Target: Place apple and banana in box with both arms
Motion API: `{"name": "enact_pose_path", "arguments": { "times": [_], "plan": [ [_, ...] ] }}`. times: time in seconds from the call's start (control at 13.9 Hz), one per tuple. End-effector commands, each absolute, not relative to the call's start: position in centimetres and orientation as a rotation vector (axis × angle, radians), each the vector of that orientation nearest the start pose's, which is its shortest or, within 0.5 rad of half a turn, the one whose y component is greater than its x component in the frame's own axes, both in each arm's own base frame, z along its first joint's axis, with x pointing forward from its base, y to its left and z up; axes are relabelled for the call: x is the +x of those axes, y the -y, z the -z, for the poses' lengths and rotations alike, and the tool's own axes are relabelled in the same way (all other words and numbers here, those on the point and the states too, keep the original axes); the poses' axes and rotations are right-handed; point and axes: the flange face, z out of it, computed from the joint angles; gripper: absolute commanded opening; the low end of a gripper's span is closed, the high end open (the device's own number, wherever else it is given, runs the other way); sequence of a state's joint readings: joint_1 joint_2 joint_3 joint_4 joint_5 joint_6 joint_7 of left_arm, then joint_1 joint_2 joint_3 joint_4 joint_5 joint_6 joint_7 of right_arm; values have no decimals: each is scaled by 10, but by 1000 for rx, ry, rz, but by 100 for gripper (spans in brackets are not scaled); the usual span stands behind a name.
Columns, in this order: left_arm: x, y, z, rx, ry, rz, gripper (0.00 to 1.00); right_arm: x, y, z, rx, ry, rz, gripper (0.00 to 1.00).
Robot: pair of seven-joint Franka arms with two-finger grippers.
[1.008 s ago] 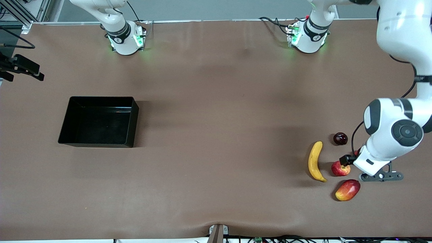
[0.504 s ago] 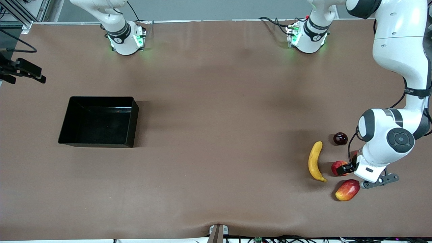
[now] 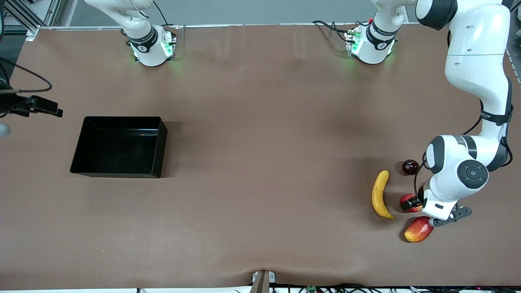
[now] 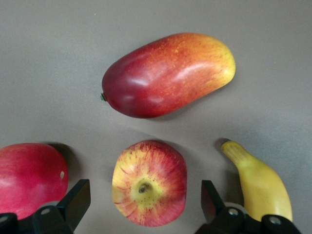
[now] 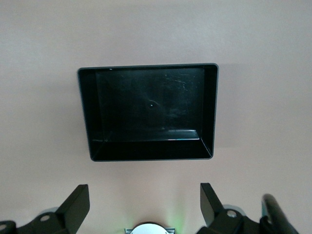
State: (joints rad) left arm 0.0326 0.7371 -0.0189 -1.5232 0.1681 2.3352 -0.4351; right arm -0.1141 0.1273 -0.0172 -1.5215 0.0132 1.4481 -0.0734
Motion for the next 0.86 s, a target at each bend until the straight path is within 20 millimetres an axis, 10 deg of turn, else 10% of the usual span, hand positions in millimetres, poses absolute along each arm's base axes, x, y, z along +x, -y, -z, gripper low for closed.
{"name": "enact_pose_path", "arguments": {
  "times": [0.0, 0.22, 0.5, 0.79],
  "plan": [
    [716, -14, -227, -3000, 531, 134, 90, 588, 99, -538, -3108, -93, -335, 100],
    [715, -14, -220, -3000, 524, 120, 79, 603, 127, -491, -3108, -12, -357, 100],
    [715, -11, -216, -3001, 523, 113, 8, 603, 143, -418, -3099, -20, -375, 100],
    [716, 1, -245, -3008, 529, 123, 0, 585, 190, -339, -3073, 55, -366, 100]
  ]
}}
